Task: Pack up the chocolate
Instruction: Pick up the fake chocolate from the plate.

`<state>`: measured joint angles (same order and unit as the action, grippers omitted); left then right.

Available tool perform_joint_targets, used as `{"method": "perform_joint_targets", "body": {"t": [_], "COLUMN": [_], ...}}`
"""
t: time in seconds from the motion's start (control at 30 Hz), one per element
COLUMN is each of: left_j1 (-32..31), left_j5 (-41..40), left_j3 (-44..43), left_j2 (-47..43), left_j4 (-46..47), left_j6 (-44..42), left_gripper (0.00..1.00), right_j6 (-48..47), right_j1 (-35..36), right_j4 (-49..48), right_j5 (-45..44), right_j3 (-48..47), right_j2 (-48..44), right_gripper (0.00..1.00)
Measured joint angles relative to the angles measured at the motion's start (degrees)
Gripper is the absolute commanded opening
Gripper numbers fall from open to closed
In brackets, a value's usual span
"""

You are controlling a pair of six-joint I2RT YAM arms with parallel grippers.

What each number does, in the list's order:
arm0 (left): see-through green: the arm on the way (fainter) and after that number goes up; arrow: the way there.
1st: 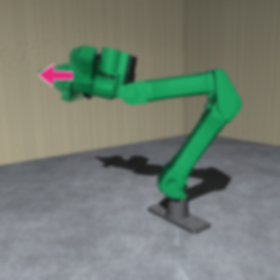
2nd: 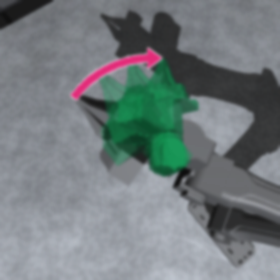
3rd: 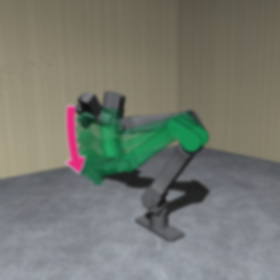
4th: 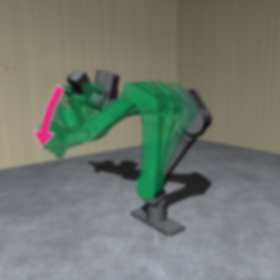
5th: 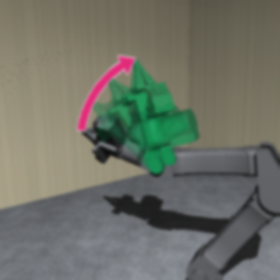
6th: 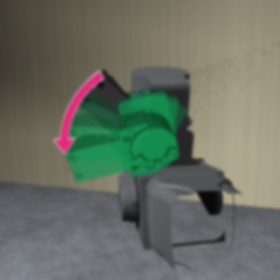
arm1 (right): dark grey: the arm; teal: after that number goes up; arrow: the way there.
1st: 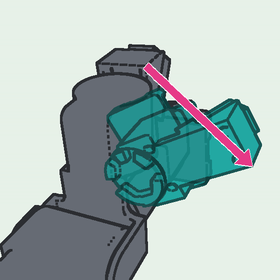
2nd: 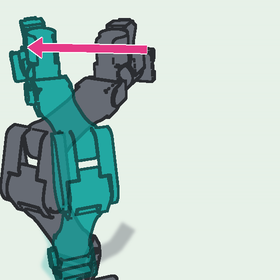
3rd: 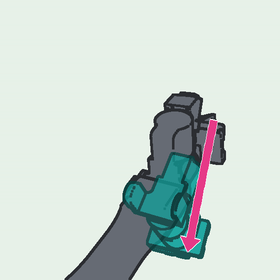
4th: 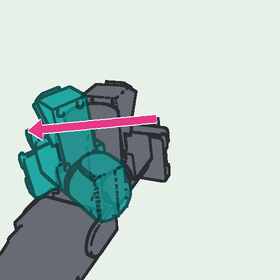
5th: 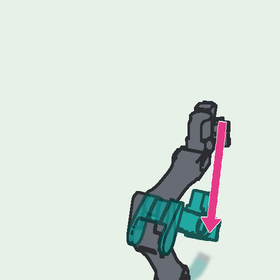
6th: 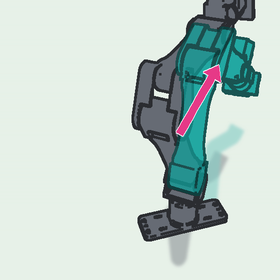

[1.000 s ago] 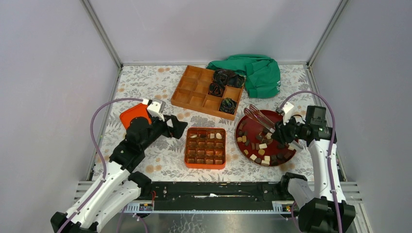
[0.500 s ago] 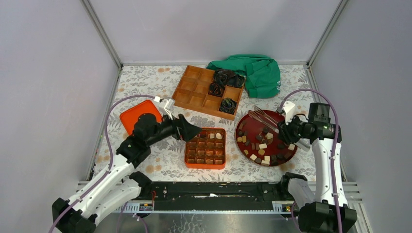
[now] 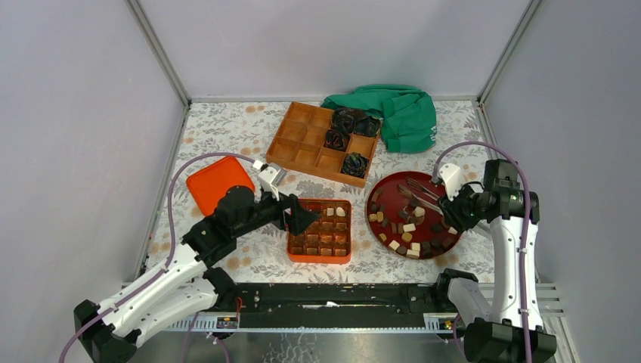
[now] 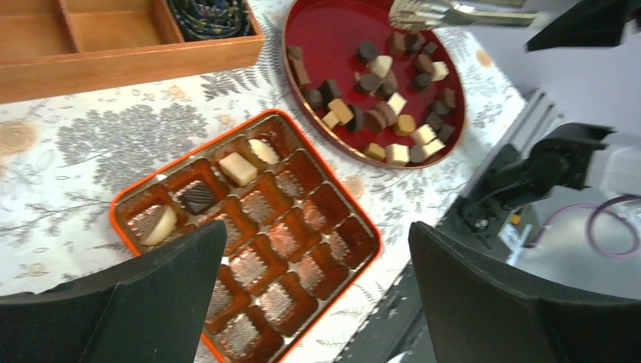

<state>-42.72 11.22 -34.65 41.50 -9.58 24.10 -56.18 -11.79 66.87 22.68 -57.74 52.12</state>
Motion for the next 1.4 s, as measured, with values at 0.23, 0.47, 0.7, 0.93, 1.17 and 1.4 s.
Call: {"method": "perform_joint_targets", "body": {"t": [0.23,0.47,0.7,0.93,1.17,1.4], "left_j1": [0.0,0.0,0.0,0.0,0.0,0.0], "left_j5": [-3.7,-6.9,-9.4,-10.1,-10.2,-10.2], "left_j3": [-1.6,-1.6,-1.6,-1.6,-1.6,-1.5], "left_j2": [0.3,-4.3,-6.5,-6.4,-6.4,-6.4], "left_j4": [-4.7,-6.3,-6.9,-7.2,-7.3,-7.3], "left_j6": [-6.9,-10.0,-11.3,-11.7,-11.9,-12.0], "left_gripper": [0.99,0.99,0.99,0.99,0.99,0.99], "right_j6": [-0.2,-1.9,-3.0,-4.0,-4.6,-4.9], "right_j1": [0.0,0.0,-0.4,-0.7,-2.1,-2.9], "right_j4": [1.7,3.5,2.9,1.1,-0.1,-1.2], "right_j5": [-2.6,-6.1,-8.5,-11.3,-12.6,-12.8], "right_j3": [-3.2,-4.3,-4.2,-0.7,-0.3,3.5], "right_j2": [1.2,2.4,6.4,7.8,9.6,10.7], "right_gripper": [0.45,0.45,0.45,0.45,0.46,0.46]}}
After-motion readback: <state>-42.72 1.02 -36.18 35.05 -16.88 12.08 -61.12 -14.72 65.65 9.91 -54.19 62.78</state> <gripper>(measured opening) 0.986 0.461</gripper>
